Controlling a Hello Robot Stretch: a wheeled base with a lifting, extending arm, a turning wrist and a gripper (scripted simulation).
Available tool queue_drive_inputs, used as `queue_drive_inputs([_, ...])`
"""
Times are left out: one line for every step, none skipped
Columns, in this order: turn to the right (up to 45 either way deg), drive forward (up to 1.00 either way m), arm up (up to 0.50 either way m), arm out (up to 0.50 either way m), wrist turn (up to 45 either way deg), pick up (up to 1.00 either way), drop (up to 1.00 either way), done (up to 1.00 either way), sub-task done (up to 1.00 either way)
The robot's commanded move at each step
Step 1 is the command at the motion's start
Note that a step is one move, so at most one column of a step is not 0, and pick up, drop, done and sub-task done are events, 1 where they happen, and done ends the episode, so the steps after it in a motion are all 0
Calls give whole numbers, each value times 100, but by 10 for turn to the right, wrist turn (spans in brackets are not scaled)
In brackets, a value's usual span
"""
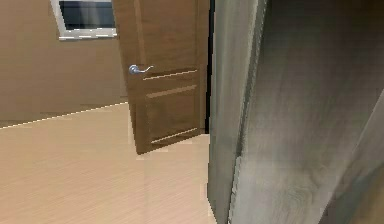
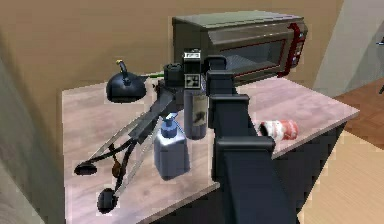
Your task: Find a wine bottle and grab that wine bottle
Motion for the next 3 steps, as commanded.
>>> queue_drive_inputs([0,0,0,0,450,0,0,0,0])
queue_drive_inputs([0,0,0,0,450,0,0,0,0])
queue_drive_inputs([0,0,0,0,450,0,0,0,0])
